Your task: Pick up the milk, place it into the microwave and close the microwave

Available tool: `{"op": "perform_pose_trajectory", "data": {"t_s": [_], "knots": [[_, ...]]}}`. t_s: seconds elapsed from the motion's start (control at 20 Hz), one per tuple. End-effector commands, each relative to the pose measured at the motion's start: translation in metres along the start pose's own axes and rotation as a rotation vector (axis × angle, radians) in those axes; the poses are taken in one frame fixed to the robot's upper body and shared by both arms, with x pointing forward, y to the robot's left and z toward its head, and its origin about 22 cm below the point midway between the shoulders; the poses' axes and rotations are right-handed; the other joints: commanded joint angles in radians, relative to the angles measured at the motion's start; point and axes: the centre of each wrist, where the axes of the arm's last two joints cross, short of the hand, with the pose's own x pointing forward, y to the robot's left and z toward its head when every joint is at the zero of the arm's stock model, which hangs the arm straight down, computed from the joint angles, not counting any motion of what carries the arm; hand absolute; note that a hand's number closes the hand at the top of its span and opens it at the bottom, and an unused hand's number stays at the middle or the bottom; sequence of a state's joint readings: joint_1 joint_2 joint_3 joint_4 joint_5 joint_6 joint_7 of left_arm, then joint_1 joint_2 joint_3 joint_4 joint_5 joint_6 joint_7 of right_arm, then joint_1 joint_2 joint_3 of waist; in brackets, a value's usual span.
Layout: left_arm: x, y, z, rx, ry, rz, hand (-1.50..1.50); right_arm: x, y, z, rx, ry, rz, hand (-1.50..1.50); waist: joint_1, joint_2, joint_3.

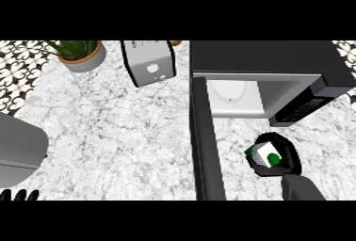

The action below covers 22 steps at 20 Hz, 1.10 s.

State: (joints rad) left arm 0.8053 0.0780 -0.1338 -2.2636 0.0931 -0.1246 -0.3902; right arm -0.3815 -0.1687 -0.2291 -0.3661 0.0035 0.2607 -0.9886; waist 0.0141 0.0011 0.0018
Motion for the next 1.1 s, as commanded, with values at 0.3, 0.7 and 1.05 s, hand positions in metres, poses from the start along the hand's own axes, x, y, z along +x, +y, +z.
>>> {"op": "perform_pose_trajectory", "data": {"t_s": [0.3,0.7,1.05], "knots": [[0.0,0.006,0.015,0.018,0.009,0.004,-1.5,0.017,-0.027,0.0,0.039,-0.117,-0.148,1.5,-0.006,-0.005,-0.002],[0.01,0.006,0.021,0.027,0.018,-0.004,-1.5,0.042,0.003,0.0,0.159,-0.1,-0.095,1.5,-0.023,-0.012,-0.004],[0.013,0.011,0.023,0.026,0.006,0.003,-1.5,0.094,0.028,0.034,0.141,-0.109,-0.096,1.5,-0.03,-0.013,-0.005]]}}
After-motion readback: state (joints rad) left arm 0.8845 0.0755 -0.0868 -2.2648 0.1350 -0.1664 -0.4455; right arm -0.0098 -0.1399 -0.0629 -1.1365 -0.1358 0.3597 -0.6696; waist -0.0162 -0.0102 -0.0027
